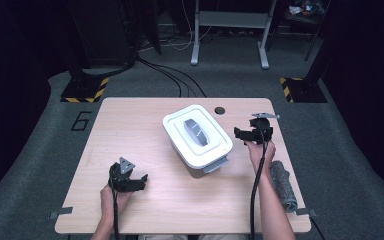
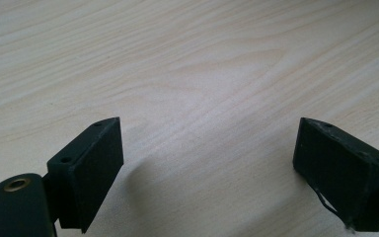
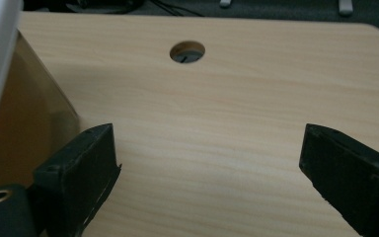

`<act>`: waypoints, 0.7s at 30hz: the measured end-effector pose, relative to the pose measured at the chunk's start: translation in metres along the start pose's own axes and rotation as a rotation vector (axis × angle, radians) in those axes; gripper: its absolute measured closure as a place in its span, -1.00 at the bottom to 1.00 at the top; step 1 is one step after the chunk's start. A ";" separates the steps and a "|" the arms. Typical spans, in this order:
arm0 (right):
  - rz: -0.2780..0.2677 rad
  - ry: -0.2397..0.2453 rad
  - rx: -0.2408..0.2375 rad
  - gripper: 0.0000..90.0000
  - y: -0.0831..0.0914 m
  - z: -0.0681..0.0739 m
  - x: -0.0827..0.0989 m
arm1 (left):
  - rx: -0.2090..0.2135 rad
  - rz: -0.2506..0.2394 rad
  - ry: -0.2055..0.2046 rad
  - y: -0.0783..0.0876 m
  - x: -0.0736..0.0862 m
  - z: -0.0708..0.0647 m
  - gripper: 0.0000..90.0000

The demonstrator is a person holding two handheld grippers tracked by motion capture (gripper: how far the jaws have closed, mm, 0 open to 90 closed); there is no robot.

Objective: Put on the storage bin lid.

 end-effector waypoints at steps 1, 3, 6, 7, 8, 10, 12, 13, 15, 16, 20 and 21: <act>0.010 -0.005 0.003 -0.85 -0.003 -0.001 0.004 | 0.000 0.000 0.000 0.000 0.000 0.000 -0.74; 0.036 -0.001 0.013 -0.85 -0.010 -0.003 0.011 | -0.001 -0.001 -0.001 0.000 0.000 0.000 -0.74; 0.075 -0.024 0.010 -0.85 -0.020 -0.004 0.021 | 0.001 0.003 -0.004 0.000 0.000 0.000 -0.74; 0.082 -0.031 0.012 -0.85 -0.024 -0.004 0.026 | 0.001 0.003 -0.004 0.000 0.000 0.000 -0.74; 0.089 -0.030 0.021 -0.85 -0.027 -0.004 0.029 | 0.001 0.004 -0.003 0.000 0.000 0.000 -0.74; 0.112 -0.022 0.023 -0.85 -0.034 -0.003 0.037 | 0.001 0.003 -0.004 0.000 0.000 0.000 -0.74; 0.135 -0.029 0.021 -0.85 -0.040 -0.002 0.043 | 0.000 0.003 -0.005 0.000 0.000 0.000 -0.74; 0.148 -0.038 0.012 -0.85 -0.043 -0.002 0.046 | 0.000 0.003 -0.006 0.000 0.000 0.000 -0.74; 0.161 -0.035 0.016 -0.85 -0.048 0.000 0.051 | -0.001 0.003 -0.006 0.000 0.000 0.000 -0.74; 0.160 -0.028 0.020 -0.85 -0.050 0.000 0.053 | -0.001 0.003 -0.006 0.000 0.000 0.000 -0.74; 0.149 0.007 0.062 -0.87 -0.055 0.005 0.061 | 0.001 0.008 -0.010 0.001 0.000 0.000 -0.74; 0.145 0.012 0.069 -0.88 -0.056 0.005 0.061 | 0.001 0.008 -0.010 0.001 0.000 0.000 -0.74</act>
Point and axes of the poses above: each handheld gripper's, and its own axes: y roughly backward along the jaws, x roughly out of its underside, z roughly to its left, the point moved 5 cm from there along -y, roughly forward along the jaws, and after that the axes turned 3 degrees about x, right-handed, at the moved point
